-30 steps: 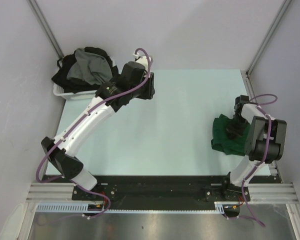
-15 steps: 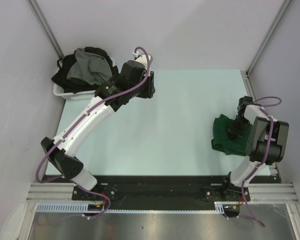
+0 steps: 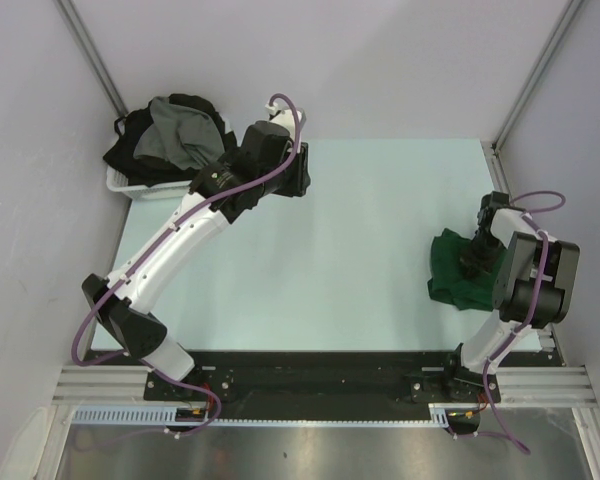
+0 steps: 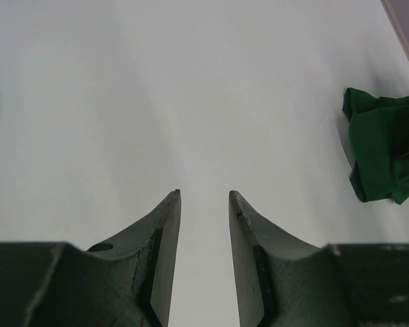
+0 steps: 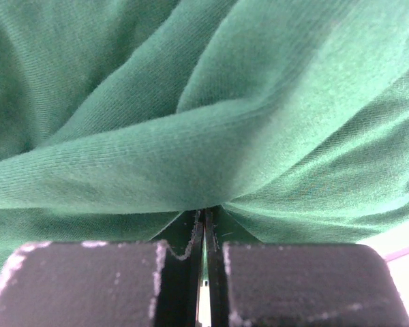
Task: Fold and stack the t-shirts
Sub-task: Put the neatly folded tshirt into the corner of the board with the right arm
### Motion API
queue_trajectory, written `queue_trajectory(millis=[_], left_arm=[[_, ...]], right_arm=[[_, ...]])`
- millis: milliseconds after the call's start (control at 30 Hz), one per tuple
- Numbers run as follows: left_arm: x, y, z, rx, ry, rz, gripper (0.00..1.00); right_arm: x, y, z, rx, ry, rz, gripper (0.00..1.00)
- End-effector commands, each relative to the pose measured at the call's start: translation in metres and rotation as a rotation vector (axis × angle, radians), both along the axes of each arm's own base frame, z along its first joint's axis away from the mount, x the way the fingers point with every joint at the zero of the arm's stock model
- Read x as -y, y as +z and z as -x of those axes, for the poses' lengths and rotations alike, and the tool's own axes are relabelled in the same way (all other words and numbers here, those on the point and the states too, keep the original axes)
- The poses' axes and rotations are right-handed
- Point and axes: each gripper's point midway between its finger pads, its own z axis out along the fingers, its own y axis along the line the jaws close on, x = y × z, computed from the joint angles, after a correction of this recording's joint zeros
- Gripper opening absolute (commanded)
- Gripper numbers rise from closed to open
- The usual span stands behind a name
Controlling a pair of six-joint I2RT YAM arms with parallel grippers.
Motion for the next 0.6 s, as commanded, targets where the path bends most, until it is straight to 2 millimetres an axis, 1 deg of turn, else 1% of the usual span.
queue_trajectory(millis=[0,67,133,267,400,500,567], left_arm=[[-0.008,0.012,0.000,0.035,0.011,0.002,0.40],[-0.008,0.012,0.001,0.033,0.009,0.001,0.40],[-0.008,0.011,0.001,0.032,0.011,0.000,0.40],[-0.008,0.009,0.001,0.028,0.008,-0.002,0.40],[-0.005,0.005,0.001,0.018,0.001,-0.002,0.40],[-0.004,0.004,0.001,0.013,-0.001,0.001,0.40],[-0.004,0.004,0.001,0.013,-0.003,0.001,0.40]], right_arm=[[0.086,-0.022,0.017,-0.088,-0.086,0.342,0.00],[0.087,-0.021,0.018,-0.084,-0.083,0.348,0.00],[0.091,-0.019,0.022,-0.088,-0.090,0.371,0.00],[0.092,-0.017,0.021,-0.066,-0.092,0.370,0.00],[0.087,-0.017,0.016,-0.047,-0.077,0.349,0.00],[0.079,-0.018,0.011,-0.042,-0.045,0.345,0.00],[0.071,-0.020,0.005,-0.034,-0.016,0.334,0.00]])
